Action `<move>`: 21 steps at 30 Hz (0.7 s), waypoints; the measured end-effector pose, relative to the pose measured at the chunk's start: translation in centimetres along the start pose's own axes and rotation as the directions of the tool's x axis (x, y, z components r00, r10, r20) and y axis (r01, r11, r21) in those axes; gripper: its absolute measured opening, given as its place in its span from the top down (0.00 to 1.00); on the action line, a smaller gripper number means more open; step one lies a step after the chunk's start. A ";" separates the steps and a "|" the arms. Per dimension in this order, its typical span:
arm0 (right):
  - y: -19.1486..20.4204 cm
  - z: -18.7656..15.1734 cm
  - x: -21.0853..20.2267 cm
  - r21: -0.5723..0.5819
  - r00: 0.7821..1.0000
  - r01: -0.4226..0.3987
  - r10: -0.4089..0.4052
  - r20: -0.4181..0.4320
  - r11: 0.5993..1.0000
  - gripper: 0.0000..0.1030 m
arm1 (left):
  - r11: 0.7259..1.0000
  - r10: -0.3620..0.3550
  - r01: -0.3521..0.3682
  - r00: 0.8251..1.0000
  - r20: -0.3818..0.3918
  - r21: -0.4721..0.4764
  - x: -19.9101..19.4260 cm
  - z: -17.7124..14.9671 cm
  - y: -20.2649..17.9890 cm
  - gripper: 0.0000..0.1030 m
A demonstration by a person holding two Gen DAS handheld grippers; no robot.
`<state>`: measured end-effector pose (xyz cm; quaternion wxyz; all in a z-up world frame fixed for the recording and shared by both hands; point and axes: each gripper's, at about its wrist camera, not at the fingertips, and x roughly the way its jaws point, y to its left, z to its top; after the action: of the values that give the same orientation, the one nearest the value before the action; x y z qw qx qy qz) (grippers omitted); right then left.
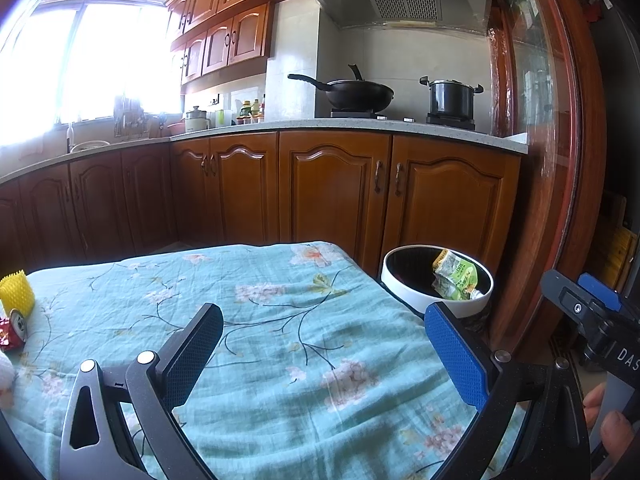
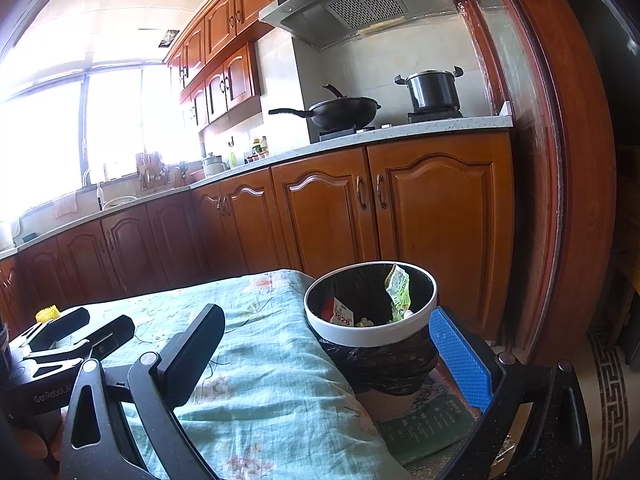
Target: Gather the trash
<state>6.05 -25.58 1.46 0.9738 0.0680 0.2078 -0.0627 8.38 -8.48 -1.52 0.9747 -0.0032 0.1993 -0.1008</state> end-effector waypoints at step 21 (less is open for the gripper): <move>-0.1 -0.1 0.4 0.015 1.000 -0.004 0.004 -0.013 1.000 0.00 | 1.000 -0.003 0.003 1.000 -0.008 -0.003 0.4 0.0 0.0 0.01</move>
<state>6.39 -25.75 1.19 0.9720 0.0759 0.2138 -0.0620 8.76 -8.51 -1.65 0.9738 -0.0045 0.2032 -0.1018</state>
